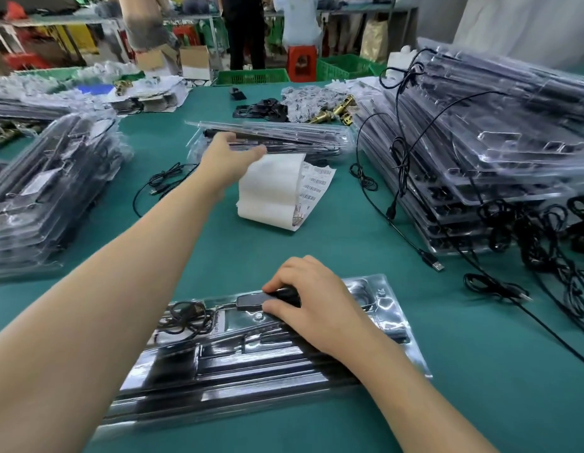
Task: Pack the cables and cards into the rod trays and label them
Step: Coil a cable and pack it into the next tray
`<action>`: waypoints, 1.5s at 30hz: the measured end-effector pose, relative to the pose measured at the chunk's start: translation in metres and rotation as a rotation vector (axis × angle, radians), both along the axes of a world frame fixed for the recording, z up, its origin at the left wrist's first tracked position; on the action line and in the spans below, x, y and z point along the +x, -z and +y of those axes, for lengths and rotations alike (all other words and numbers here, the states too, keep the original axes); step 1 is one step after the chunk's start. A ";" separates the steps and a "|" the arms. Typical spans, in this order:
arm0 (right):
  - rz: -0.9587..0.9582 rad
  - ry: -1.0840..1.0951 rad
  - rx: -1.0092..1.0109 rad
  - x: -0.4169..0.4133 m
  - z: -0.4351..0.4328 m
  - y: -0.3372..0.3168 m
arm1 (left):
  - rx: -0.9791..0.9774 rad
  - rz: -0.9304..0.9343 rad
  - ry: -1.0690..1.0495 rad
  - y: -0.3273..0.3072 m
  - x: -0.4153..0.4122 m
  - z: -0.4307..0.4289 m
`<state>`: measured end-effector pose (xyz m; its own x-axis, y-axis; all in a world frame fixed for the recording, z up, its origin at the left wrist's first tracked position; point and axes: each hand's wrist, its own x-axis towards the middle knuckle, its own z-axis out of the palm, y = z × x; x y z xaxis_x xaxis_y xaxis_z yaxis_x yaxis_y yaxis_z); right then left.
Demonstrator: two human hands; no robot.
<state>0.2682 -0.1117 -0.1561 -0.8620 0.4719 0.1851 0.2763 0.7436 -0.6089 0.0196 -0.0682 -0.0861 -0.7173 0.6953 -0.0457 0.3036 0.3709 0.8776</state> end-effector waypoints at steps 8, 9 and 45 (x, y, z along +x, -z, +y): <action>0.025 0.001 0.013 0.001 -0.001 0.001 | 0.274 -0.093 0.220 -0.019 0.006 -0.053; 0.025 0.001 0.011 0.001 -0.001 0.001 | 0.281 -0.071 0.244 -0.020 0.009 -0.064; 0.282 -0.003 -1.250 -0.032 -0.022 -0.033 | 0.478 0.298 0.195 0.055 0.032 -0.199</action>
